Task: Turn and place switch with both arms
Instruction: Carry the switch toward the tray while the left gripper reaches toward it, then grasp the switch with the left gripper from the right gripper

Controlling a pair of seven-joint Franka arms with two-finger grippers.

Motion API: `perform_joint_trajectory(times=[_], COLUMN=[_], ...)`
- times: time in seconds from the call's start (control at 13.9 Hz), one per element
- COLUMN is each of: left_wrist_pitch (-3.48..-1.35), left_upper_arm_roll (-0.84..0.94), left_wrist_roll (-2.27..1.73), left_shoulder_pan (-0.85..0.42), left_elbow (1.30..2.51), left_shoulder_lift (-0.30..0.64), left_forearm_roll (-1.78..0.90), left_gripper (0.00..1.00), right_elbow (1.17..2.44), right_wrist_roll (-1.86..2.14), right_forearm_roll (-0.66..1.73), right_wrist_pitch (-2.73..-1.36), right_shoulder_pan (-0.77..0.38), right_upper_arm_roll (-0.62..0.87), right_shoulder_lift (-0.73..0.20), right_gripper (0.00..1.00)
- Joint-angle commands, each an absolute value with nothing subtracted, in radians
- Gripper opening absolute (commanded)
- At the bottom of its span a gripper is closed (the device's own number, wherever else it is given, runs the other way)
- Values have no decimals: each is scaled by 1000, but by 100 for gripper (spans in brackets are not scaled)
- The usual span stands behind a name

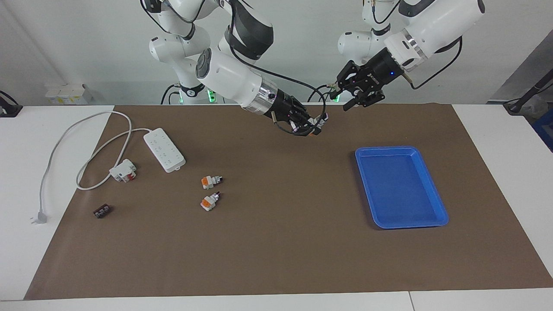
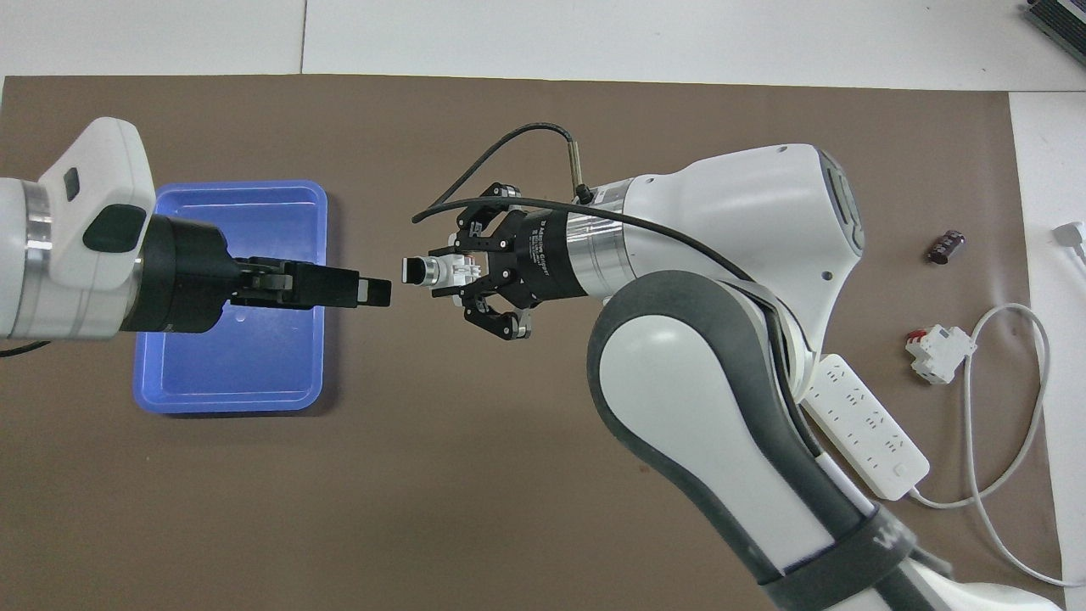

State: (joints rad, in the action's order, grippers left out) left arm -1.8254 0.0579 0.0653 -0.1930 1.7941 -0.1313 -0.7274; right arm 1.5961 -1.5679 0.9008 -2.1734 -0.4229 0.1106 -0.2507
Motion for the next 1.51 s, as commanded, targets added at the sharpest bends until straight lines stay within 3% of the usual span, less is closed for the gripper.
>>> perform_joint_trajectory(times=[0.0,1.0,1.44], left_wrist_pitch=[-1903,-1997,-2002], left_upper_arm_roll=[48,48,48], left_wrist_roll=[60,60,60], left_shoulder_pan=[-227,-261,-275], left_elbow=[1836,1873,1888], left_shoulder_lift=[-143,-129,-135], left_forearm_roll=[-750,-750,-752], left_gripper=[54,42,30], right_elbow=[1586,1586,1588], right_wrist_roll=[-1577,-1583,-1586], right_forearm_roll=[871,861,861], right_wrist_pitch=[-2171,-2171,-2169], right_shoulder_pan=[-425,-430,-430], right_upper_arm_roll=[115,115,115], right_shoulder_lift=[-255,-255,-255], right_gripper=[0,0,0])
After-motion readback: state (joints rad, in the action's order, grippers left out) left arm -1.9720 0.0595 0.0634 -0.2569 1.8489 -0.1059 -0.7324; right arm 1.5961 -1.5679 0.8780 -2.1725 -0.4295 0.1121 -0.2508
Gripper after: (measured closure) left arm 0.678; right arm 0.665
